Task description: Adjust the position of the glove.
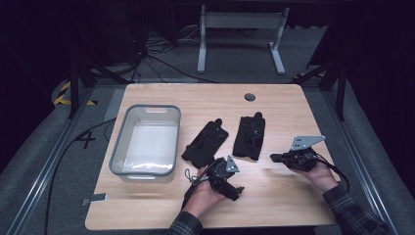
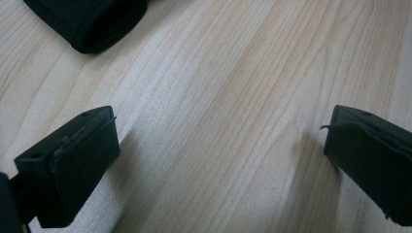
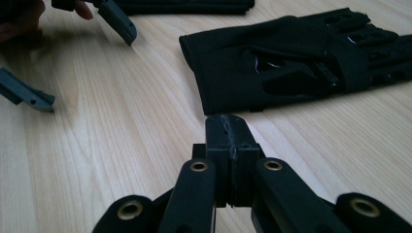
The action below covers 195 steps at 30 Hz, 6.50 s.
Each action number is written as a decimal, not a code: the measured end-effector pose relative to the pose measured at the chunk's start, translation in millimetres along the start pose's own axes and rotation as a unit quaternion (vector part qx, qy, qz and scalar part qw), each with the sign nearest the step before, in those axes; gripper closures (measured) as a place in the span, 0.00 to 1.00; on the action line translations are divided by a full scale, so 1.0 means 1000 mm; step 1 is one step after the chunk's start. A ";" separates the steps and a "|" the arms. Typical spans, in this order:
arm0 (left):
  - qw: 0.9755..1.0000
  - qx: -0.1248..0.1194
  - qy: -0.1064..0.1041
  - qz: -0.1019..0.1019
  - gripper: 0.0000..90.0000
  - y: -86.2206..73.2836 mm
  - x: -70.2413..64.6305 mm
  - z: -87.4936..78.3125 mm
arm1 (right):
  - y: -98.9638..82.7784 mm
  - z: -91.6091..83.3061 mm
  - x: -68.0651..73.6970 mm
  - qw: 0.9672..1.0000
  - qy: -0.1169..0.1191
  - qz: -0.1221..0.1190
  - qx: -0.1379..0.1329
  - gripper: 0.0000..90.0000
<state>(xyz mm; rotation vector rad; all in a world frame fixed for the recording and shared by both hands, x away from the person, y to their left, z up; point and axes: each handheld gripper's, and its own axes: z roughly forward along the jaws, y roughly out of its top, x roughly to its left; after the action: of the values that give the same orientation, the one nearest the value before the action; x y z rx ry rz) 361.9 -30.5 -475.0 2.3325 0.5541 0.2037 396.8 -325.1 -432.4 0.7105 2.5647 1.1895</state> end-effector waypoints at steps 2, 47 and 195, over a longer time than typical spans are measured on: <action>1.000 -0.001 0.000 0.000 0.00 0.000 0.000 0.000 | 0.004 0.005 0.001 1.000 0.002 -0.002 -0.003 1.00; 1.000 -0.002 0.000 -0.003 0.00 -0.001 -0.001 0.000 | -0.005 0.032 0.000 0.999 -0.001 -0.010 0.046 1.00; 0.979 0.018 0.145 -0.140 1.00 0.025 0.069 -0.026 | -0.091 -0.055 -0.019 0.990 -0.111 0.083 0.028 0.14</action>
<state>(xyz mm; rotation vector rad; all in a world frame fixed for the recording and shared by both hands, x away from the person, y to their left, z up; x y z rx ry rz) 423.9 0.3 -440.0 2.2419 1.0289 0.4054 361.2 -421.1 -466.5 1.0236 2.4008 1.0230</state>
